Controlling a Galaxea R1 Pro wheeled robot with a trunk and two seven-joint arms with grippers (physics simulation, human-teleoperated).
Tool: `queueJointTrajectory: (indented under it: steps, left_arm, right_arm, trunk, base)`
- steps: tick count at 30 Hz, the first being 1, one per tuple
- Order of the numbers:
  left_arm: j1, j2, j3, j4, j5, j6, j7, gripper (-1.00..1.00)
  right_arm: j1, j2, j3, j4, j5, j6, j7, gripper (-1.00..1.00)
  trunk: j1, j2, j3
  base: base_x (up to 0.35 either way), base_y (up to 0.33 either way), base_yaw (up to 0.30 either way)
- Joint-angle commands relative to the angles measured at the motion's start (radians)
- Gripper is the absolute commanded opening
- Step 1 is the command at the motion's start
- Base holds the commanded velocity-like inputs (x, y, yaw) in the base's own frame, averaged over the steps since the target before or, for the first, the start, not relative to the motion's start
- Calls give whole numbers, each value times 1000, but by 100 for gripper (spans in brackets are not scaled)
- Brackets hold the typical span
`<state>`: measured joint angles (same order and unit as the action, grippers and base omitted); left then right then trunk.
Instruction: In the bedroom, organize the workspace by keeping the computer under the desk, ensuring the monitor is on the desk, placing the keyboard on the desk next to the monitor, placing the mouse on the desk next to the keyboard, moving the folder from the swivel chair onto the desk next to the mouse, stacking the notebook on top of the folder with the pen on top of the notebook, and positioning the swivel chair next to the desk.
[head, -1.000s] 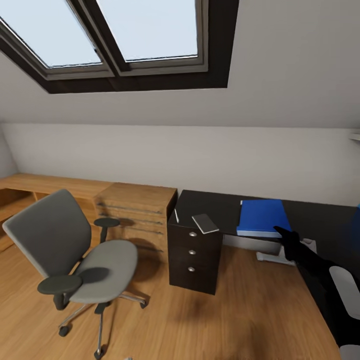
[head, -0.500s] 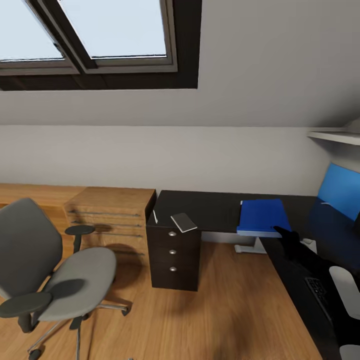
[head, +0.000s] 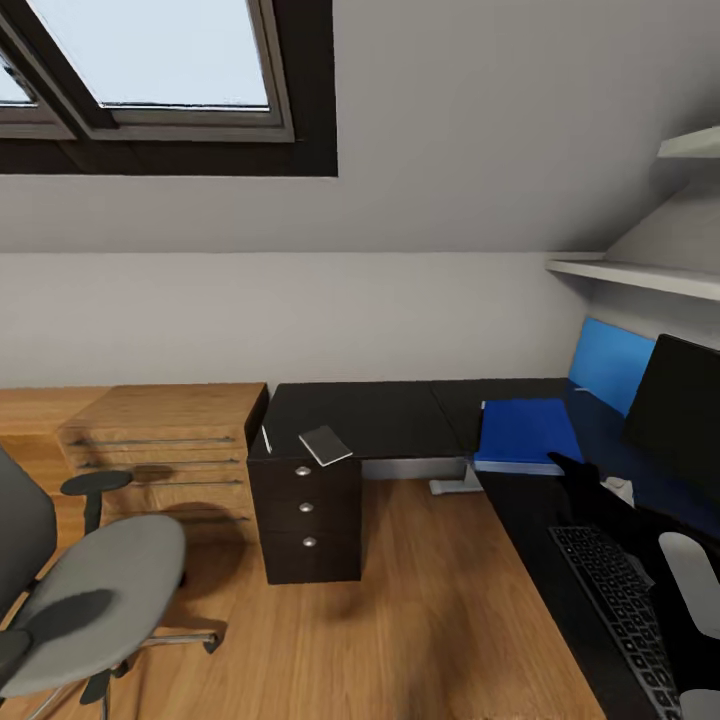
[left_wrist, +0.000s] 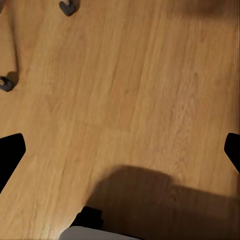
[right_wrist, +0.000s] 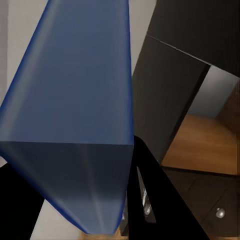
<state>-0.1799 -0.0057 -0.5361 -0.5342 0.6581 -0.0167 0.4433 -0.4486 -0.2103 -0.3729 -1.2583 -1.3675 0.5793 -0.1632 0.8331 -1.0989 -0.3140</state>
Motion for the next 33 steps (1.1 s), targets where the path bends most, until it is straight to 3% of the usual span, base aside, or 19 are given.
queueJointTrajectory:
  steps: [1,8,26,29,31,33]
  left_arm:
    - [-1,1,-8,-1,9,-2,8,100]
    - [-1,1,-8,4,10,-41,8,100]
    - [-1,0,-9,16,11,-60,8,100]
    - [-1,0,-10,16,11,-60,8,100]
    - [-1,0,-9,16,11,-60,8,100]
    - [-1,0,-9,16,11,-60,8,100]
  right_arm:
    - [-1,0,-1,-1,-12,4,-10,-100]
    - [-1,0,0,-4,-3,5,-9,-100]
    - [-1,7,10,-3,17,4,-8,-100]
    - [-1,13,13,-1,28,-35,-10,-100]
    - [-1,28,19,5,46,-104,-11,-100]
    - [-3,60,45,37,79,-247,-12,-100]
  trunk:
    - [0,-1,-1]
    - [0,-1,-1]
    - [0,-1,-1]
    - [0,-1,-1]
    - [0,-1,-1]
    - [0,-1,-1]
  base:
    - [0,0,-297]
    - [74,0,-228]
    - [270,0,-9]
    - [266,0,0]
    - [244,0,0]
    - [227,0,0]
